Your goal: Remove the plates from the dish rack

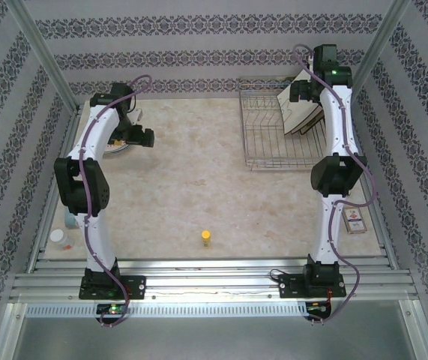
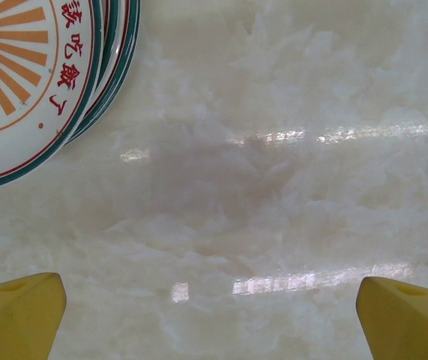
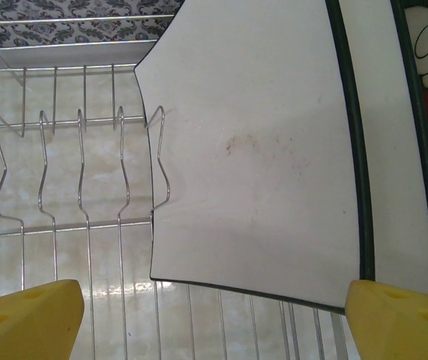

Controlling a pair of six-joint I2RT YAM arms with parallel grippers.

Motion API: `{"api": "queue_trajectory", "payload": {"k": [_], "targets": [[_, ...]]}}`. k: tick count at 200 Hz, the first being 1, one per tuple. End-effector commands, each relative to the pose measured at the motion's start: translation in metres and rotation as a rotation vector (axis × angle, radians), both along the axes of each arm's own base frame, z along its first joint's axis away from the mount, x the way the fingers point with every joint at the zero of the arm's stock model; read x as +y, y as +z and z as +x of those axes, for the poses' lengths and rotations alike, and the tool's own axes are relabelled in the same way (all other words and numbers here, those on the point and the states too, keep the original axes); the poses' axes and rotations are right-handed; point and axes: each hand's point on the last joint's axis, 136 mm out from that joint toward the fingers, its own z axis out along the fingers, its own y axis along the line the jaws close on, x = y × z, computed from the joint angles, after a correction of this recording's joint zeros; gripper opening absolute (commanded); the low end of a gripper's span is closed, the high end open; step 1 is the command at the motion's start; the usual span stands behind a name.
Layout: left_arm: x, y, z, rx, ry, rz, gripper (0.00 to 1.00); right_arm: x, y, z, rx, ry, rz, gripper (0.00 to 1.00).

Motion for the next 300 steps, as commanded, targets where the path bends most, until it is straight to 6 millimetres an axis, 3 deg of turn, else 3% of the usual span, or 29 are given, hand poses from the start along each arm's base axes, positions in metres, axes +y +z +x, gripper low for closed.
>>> {"api": "queue_trajectory", "payload": {"k": [1, 56, 87, 157, 300], "targets": [[0.0, 0.004, 0.001, 0.002, -0.022, 0.025, 1.0, -0.005, -0.002, 0.011, -0.029, -0.019, 0.0, 0.91], [-0.001, 0.003, 0.004, -0.002, -0.023, 0.017, 1.0, 0.0, 0.043, 0.01, -0.15, -0.001, 0.014, 0.91], [-0.003, 0.003, 0.006, -0.007, -0.024, 0.008, 1.0, -0.011, 0.059, 0.006, -0.182, -0.039, -0.024, 0.92], [-0.003, 0.0, 0.006, -0.002, -0.028, 0.006, 1.0, -0.025, 0.021, 0.016, -0.117, -0.067, 0.0, 0.92], [-0.004, -0.005, 0.01, -0.005, -0.024, 0.004, 1.0, -0.006, -0.011, 0.032, -0.083, -0.015, 0.089, 0.86]]}}
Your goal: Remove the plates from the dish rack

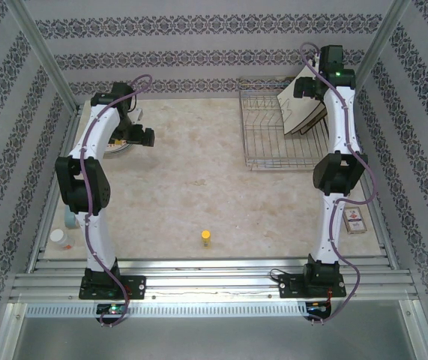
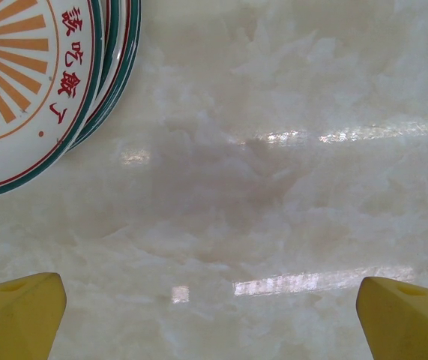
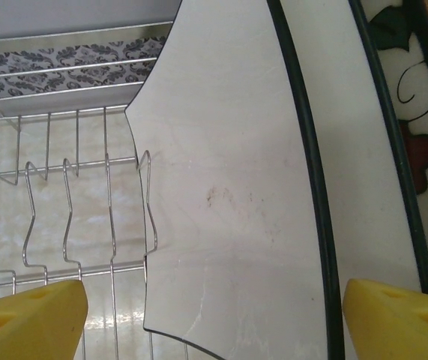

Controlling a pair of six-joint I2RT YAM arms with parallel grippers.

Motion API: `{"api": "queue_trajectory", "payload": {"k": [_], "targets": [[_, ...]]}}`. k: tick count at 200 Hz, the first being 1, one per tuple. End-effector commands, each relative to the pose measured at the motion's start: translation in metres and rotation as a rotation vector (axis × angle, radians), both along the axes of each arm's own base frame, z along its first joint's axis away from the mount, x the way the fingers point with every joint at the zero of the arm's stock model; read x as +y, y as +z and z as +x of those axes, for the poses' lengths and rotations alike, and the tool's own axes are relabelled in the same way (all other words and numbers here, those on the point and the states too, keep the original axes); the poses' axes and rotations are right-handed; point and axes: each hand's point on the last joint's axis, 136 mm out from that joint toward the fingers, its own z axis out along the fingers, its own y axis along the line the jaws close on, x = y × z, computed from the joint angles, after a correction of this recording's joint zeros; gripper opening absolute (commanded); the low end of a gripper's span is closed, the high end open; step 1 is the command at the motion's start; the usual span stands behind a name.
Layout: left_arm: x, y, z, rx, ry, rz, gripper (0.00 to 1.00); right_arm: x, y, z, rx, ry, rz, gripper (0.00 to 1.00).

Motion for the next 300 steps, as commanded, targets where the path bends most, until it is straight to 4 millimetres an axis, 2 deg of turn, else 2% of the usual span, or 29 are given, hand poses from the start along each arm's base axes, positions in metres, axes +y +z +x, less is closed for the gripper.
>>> {"api": "queue_trajectory", "payload": {"k": [1, 64, 125, 156, 215, 250, 268, 300], "targets": [[-0.004, -0.003, 0.006, -0.004, -0.025, 0.002, 1.0, 0.008, -0.007, 0.007, -0.005, 0.01, 0.037, 0.86], [-0.004, -0.003, 0.005, -0.003, -0.025, 0.007, 1.0, 0.012, -0.015, 0.017, -0.016, 0.003, 0.055, 0.7], [-0.003, -0.003, 0.005, -0.003, -0.023, 0.011, 1.0, 0.006, -0.011, 0.024, -0.047, -0.035, 0.038, 0.56], [-0.003, -0.004, 0.004, 0.002, -0.023, 0.013, 1.0, 0.005, -0.005, 0.024, -0.063, -0.043, 0.032, 0.47], [-0.002, -0.004, 0.003, 0.009, -0.029, 0.02, 1.0, 0.01, -0.008, 0.026, -0.065, -0.038, 0.06, 0.3], [-0.003, -0.003, 0.003, 0.016, -0.029, 0.014, 1.0, 0.012, -0.007, 0.025, -0.064, -0.038, 0.057, 0.25], [-0.002, -0.004, 0.002, 0.024, -0.026, 0.016, 1.0, 0.013, -0.006, 0.024, -0.062, -0.035, 0.056, 0.17], [-0.002, -0.005, 0.0, 0.036, -0.023, 0.013, 1.0, 0.017, -0.003, 0.023, -0.065, -0.028, 0.055, 0.1]]}}
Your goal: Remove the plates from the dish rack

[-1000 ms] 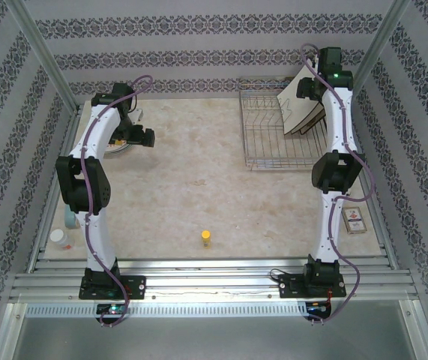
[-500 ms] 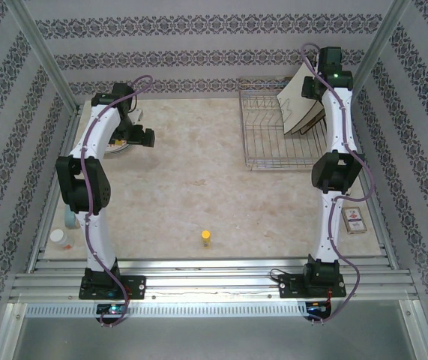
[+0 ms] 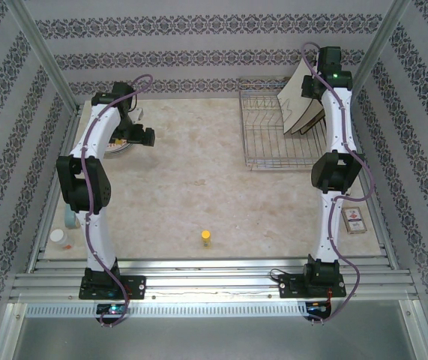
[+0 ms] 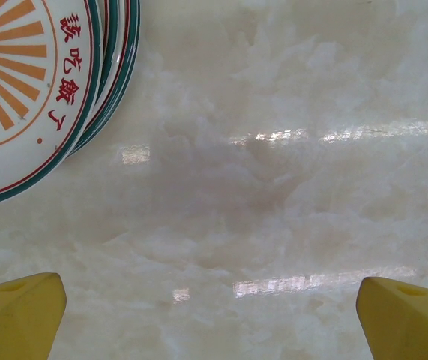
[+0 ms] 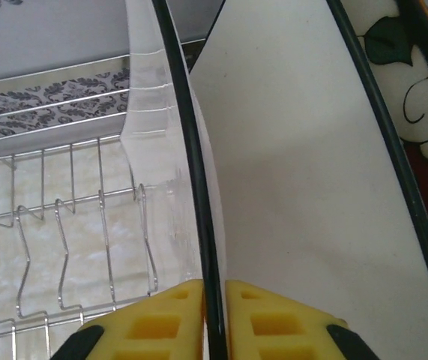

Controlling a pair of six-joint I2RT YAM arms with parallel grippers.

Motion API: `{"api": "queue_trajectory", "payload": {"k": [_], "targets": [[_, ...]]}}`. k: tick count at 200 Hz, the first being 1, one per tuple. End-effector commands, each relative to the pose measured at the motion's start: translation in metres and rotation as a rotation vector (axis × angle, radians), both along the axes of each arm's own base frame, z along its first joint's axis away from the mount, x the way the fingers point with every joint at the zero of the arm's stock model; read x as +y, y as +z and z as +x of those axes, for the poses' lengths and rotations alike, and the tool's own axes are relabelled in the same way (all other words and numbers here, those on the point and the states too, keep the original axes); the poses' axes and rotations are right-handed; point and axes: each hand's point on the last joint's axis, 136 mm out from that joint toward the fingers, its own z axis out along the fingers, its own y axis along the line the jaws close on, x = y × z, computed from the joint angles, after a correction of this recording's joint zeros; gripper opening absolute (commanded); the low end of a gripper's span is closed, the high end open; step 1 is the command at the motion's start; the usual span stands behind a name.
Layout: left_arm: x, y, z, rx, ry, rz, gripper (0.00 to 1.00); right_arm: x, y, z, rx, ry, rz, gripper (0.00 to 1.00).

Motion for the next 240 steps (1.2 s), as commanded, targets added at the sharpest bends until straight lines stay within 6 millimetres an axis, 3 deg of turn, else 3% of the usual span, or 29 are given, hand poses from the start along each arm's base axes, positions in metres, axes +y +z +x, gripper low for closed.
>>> {"api": "queue_trajectory", "payload": {"k": [1, 33, 81, 160, 240], "targets": [[-0.003, -0.003, -0.004, 0.035, -0.021, 0.011, 1.0, 0.018, 0.007, 0.003, -0.022, 0.033, 0.014, 0.1], [-0.003, -0.001, -0.005, 0.032, -0.018, 0.01, 1.0, 0.023, 0.013, 0.002, -0.031, 0.039, 0.012, 0.0], [-0.004, -0.004, -0.01, 0.038, -0.014, 0.003, 1.0, 0.025, 0.033, -0.004, -0.06, 0.03, 0.002, 0.0], [-0.008, -0.015, -0.004, 0.07, -0.015, -0.024, 1.0, 0.02, 0.101, -0.018, -0.197, -0.008, -0.006, 0.0], [-0.011, -0.021, -0.008, 0.08, -0.008, -0.036, 1.0, 0.019, 0.176, -0.048, -0.334, -0.015, -0.061, 0.0]]}}
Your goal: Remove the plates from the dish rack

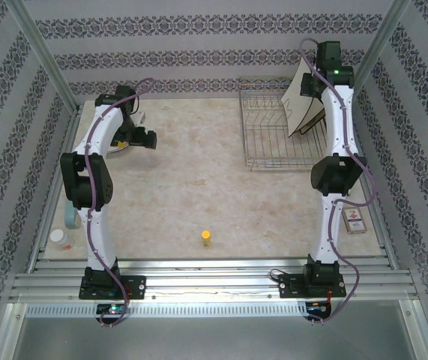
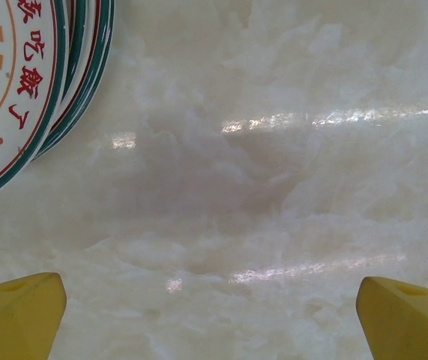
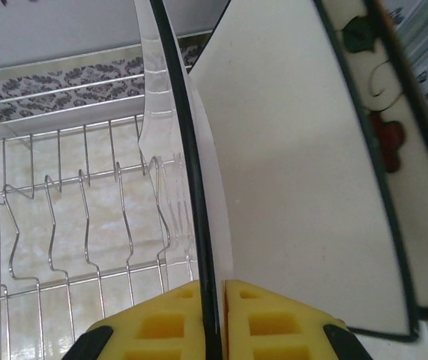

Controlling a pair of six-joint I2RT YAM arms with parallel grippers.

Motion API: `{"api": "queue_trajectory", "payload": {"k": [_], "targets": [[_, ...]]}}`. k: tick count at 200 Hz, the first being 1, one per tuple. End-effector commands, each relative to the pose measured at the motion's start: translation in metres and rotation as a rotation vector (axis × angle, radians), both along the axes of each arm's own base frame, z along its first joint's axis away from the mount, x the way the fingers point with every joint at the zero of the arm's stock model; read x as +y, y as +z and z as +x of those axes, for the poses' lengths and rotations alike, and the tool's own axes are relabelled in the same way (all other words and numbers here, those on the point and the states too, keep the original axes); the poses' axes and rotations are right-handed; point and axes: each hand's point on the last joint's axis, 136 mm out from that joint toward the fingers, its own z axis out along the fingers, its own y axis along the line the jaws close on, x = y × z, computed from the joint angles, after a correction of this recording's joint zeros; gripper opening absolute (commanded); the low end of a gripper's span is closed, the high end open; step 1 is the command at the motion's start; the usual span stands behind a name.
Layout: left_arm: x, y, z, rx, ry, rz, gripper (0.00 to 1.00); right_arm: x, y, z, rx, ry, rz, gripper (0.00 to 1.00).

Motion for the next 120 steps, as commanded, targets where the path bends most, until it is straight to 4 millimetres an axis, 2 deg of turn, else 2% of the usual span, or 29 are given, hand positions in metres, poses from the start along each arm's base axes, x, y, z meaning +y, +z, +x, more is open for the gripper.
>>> {"api": "queue_trajectory", "payload": {"k": [1, 41, 65, 106, 120], "targets": [[-0.007, -0.001, -0.009, 0.032, -0.004, -0.013, 1.0, 0.009, 0.137, -0.017, -0.345, 0.006, -0.027, 0.0], [-0.009, 0.0, -0.01, 0.025, -0.006, -0.018, 1.0, 0.011, 0.171, -0.038, -0.401, 0.005, -0.056, 0.0], [-0.009, 0.002, -0.011, 0.021, -0.006, -0.018, 1.0, 0.02, 0.192, -0.051, -0.442, 0.025, -0.049, 0.0], [-0.01, 0.004, -0.012, 0.015, -0.008, -0.018, 1.0, 0.038, 0.202, -0.063, -0.456, 0.062, -0.003, 0.0], [-0.011, 0.005, -0.012, 0.014, -0.009, -0.018, 1.0, 0.054, 0.204, -0.065, -0.461, 0.117, 0.071, 0.0]]}}
